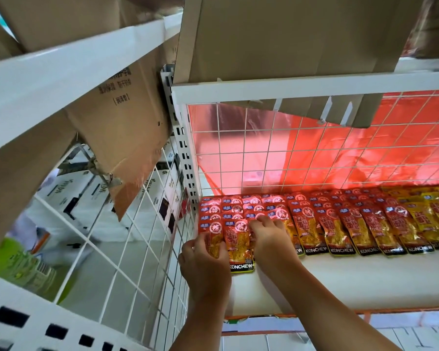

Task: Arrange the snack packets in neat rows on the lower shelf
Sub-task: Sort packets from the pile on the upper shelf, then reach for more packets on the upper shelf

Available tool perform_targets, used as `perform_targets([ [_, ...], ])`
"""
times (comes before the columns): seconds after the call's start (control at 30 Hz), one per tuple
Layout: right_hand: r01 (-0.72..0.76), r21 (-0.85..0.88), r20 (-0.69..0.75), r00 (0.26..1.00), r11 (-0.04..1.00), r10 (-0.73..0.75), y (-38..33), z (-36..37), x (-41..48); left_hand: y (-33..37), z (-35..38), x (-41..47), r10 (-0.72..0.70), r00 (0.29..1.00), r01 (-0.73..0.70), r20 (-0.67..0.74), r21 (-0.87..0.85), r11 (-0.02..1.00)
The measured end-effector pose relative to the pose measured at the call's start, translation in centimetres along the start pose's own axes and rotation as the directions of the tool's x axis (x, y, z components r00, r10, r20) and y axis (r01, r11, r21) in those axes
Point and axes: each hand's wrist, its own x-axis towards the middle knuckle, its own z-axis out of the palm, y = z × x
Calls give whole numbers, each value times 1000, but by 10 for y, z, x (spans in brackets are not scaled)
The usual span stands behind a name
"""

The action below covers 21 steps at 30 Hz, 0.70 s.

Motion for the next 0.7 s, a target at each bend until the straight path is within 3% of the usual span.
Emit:
perform_targets([
  [0.13, 14, 24, -121, 993, 1000, -11, -3, 4, -3, 3, -3, 0, -22, 1000, 21, -16, -31, 999],
  [0.47, 52, 22, -152, 987, 998, -48, -16, -3, -20, 14, -13, 0, -51, 998, 50, -29, -23, 998],
  [0.7, 99, 53, -152, 984, 994, -90, 6, -36, -36, 45, -14, -13, 143, 987, -144, -75, -11, 990],
])
